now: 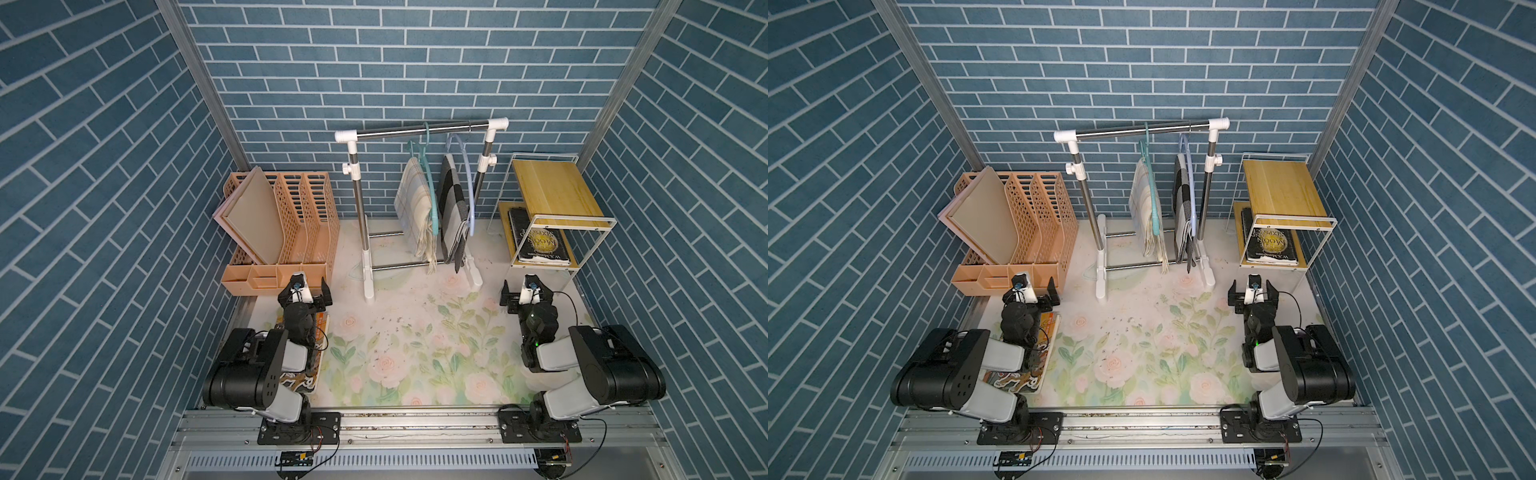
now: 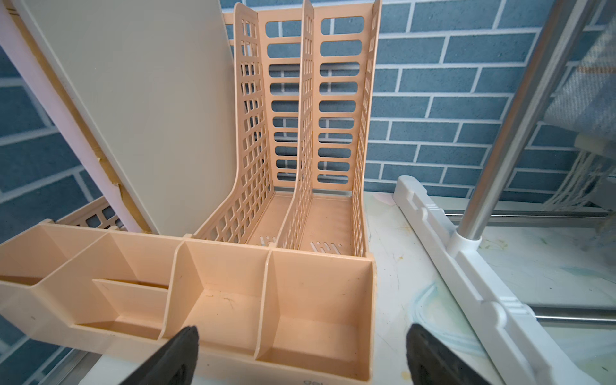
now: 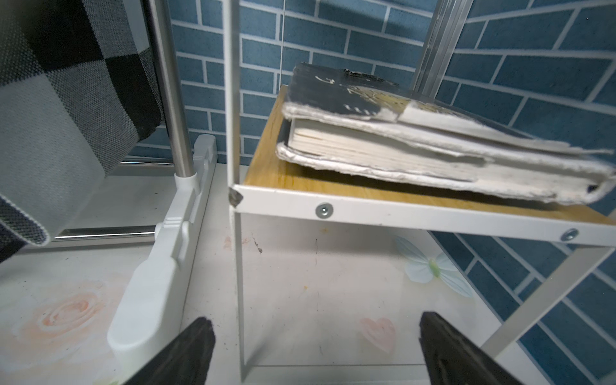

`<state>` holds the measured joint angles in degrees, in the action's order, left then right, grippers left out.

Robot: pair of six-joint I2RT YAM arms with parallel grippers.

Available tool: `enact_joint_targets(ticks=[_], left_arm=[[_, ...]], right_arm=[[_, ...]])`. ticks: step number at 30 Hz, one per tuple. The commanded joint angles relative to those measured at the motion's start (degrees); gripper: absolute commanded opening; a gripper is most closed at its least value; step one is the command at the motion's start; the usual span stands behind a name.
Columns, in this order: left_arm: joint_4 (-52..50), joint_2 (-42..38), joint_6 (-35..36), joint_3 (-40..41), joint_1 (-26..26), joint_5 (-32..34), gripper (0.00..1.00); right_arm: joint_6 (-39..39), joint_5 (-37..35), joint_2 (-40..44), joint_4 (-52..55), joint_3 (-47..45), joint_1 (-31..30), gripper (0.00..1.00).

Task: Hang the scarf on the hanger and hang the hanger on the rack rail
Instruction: Reset both arms

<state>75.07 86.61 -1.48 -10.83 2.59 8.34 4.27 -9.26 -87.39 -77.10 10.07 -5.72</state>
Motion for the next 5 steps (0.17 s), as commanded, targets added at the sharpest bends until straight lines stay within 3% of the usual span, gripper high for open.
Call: enact_joint_targets(ticks=[1, 5], left_arm=[[-1.7, 0.6, 0.8, -1.6, -0.4, -2.4, 1.0], [-1.4, 0.3, 0.8, -1.4, -0.6, -2.7, 1.0]], right_arm=[[-1.9, -0.6, -0.3, 0.2, 0.9, 0.3, 1.0], [-1.9, -0.6, -0.3, 0.2, 0.8, 0.2, 1.0]])
